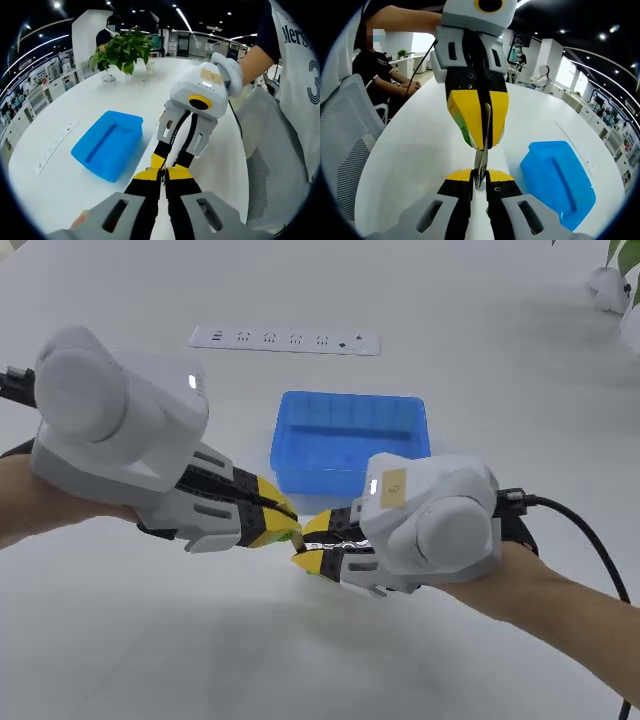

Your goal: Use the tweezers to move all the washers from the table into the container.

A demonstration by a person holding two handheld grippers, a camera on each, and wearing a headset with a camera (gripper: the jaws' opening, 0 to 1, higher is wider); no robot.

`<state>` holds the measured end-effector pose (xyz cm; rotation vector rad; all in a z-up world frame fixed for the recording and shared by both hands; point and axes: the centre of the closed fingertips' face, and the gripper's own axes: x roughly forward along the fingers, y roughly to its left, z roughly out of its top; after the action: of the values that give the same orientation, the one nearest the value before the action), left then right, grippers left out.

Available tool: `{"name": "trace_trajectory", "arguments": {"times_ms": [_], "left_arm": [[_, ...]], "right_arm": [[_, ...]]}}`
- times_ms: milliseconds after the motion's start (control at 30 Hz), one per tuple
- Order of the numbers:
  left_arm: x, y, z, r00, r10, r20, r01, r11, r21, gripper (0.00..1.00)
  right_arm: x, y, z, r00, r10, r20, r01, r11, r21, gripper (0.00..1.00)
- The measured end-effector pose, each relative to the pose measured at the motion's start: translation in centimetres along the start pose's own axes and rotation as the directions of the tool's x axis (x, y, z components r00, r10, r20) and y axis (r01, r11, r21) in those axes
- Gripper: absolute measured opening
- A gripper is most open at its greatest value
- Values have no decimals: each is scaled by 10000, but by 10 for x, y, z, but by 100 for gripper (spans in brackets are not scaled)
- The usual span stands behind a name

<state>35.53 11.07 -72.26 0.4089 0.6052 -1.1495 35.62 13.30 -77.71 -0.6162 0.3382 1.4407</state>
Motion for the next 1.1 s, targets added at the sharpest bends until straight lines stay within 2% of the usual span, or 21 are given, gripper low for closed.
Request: {"name": "trace_trajectory", "arguments": {"times_ms": [333,633,767,967,1100], "left_arm": [[-10,0,16,9998,123,137,-129,9990,436,7],[-24,2,37,9986,344,396,-378,9954,885,7],[-30,5,50,9979,421,483,-477,9916,1198,7],[-36,15,67,9965,506,660,-608,9847,1636,7],[-36,24,77,9959,506,743,-640,9794,1914,7]], "right_arm": [[-11,-6,14,9992,-299,263,299,9996,-15,11],[-26,-17,32,9961,-726,494,740,9969,-271,11],[-35,-27,42,9928,-1018,629,1044,9938,-391,11],[-44,-41,52,9891,-1275,731,1318,9896,-575,11],[-50,-56,55,9856,-1502,784,1557,9854,-694,11]]}}
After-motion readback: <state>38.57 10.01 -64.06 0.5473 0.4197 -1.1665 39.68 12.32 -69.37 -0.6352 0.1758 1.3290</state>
